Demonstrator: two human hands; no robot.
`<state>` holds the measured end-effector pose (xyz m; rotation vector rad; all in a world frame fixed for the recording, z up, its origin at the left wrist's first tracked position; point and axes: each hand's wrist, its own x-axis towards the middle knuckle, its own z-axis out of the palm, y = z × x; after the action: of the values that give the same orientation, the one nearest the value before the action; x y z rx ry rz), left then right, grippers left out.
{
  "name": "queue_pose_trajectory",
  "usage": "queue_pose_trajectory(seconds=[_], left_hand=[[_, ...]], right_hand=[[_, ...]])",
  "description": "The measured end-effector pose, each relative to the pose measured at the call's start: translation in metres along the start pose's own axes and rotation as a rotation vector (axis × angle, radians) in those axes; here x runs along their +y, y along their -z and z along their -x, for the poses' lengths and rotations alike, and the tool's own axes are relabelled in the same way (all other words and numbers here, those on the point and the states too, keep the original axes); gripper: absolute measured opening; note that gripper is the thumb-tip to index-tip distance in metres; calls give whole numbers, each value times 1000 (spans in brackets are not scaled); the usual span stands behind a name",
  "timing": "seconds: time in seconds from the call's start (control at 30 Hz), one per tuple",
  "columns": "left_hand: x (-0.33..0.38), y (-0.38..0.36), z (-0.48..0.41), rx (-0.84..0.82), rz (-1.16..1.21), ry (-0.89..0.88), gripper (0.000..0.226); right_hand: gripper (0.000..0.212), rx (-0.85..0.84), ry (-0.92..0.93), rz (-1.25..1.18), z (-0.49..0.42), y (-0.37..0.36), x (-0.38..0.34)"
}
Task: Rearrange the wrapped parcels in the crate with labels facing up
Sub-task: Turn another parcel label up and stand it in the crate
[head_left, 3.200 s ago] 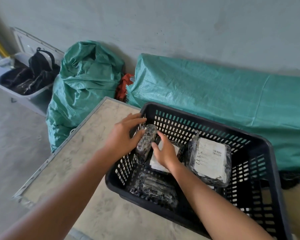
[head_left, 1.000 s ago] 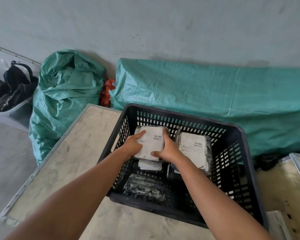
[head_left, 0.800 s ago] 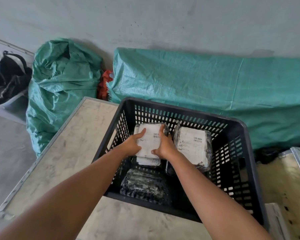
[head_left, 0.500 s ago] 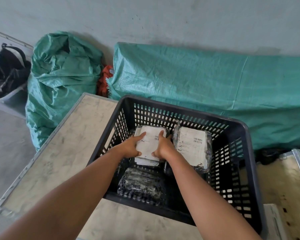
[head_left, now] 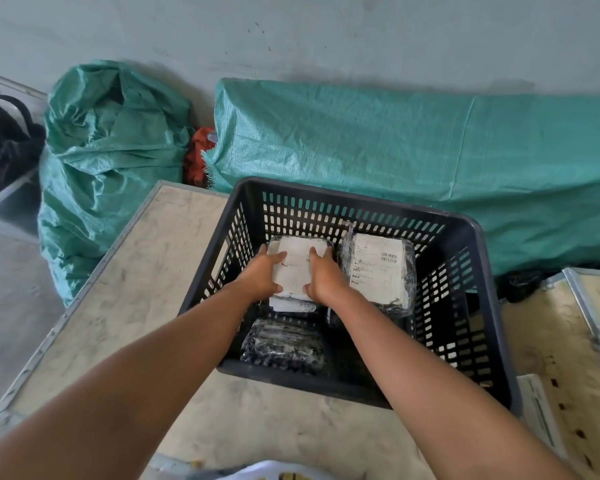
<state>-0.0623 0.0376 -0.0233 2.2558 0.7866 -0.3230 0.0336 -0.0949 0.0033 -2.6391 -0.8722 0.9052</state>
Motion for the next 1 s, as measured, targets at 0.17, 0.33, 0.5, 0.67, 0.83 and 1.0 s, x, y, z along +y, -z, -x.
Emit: queue_pose_trajectory(seconds=[0.17,0.33,0.5,0.67,0.83,1.0], left_hand=[[24,26,20,76,-29,-56,76],[24,41,52,-92,-68,-192,58],[9,33,75,-523,-169,-191,64],[-1,26,80,-641,-280,-152,67],[-6,26,85,-648,-240,-74,67],[-5,23,87,-599,-241,-101,69]], right_hand=[[90,182,178,-241,30,13,15],[72,88,227,-422,51,25,39],[60,-196,245,-460,62,5,60],[49,-439,250,-362,65,-7,57],[48,-602,281,-279,66,-8,55],[43,-546,343,-260,66,-11,59]])
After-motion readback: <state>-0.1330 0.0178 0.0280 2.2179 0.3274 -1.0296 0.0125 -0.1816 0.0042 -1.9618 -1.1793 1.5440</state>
